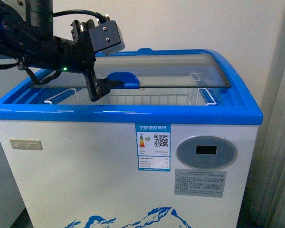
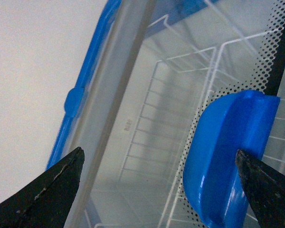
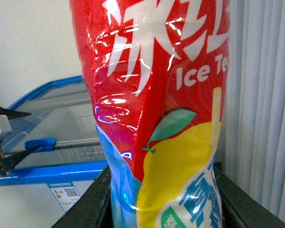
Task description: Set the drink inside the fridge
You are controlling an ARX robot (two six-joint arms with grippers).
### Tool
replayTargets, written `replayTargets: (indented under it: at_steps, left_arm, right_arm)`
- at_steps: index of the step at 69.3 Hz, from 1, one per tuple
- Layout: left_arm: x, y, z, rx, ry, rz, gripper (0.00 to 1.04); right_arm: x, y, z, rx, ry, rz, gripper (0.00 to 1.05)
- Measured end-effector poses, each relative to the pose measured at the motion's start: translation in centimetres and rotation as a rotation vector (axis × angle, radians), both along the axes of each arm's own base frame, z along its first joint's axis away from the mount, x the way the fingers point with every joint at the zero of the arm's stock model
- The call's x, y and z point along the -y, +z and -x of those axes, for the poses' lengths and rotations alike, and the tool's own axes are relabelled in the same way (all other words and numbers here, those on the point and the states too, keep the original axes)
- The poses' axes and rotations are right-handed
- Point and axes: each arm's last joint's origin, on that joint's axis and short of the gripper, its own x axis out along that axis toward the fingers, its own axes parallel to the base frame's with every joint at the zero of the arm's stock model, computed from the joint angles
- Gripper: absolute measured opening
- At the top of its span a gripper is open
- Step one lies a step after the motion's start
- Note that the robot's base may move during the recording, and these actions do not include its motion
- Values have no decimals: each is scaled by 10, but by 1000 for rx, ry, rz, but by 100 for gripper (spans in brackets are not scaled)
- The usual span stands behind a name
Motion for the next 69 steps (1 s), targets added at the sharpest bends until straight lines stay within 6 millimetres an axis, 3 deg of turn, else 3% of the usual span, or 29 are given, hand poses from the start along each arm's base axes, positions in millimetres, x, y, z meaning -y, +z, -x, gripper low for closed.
replayTargets:
  at_steps: [23,38,45,54,64,69]
  left_arm:
    - [6,7,-60,192,208,19,97]
    - [17,4,-66,239,339,141,97]
    - [13,3,-55,176,484,225,97]
    - [-11,9,-29,19,648,371,97]
    - [-37,28,26,-140,656,625,97]
    - [-48,41,65,-114,706,827,88]
  right_arm:
    - [0,0,0,0,0,0,39]
    - [0,0,0,0,0,0,39]
    - [0,0,0,0,0,0,40]
    - [0,0,0,0,0,0,39]
    - [0,0,0,0,1,0,40]
    - [0,0,0,0,0,0,39]
